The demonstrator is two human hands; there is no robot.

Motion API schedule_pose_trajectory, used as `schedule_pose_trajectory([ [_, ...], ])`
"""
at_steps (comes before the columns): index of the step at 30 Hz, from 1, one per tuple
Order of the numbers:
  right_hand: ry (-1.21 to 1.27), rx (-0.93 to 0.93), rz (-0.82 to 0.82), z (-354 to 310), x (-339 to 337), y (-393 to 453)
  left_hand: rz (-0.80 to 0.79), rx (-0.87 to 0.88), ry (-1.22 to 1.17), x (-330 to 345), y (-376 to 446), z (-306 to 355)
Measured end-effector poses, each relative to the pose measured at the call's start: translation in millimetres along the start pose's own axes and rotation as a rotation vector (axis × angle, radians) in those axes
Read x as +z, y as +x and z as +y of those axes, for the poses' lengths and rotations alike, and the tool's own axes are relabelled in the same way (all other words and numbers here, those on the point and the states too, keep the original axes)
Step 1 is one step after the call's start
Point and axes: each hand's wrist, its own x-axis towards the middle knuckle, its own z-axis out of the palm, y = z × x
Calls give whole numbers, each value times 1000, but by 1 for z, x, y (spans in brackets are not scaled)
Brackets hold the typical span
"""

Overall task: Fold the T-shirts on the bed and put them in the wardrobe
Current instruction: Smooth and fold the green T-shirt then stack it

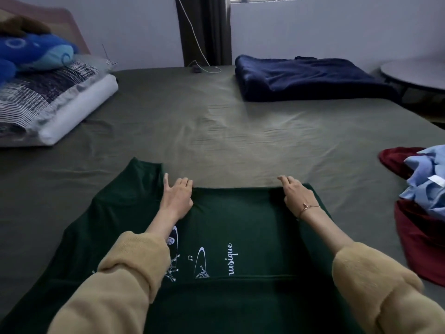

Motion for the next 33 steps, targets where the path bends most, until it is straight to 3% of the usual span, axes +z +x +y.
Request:
schedule_pose_trajectory([
  [5,-27,9,141,7,1,-15,-29,35,216,-11,-12,-14],
  [11,63,11,180,15,-1,-48,-57,159,388,-18,-45,-24],
  [16,43,21,193,18,-3,-80,-93,107,482,-28,-73,-18],
  [33,66,98,211,24,-1,-170,-120,-15,433,-38,-178,-4],
])
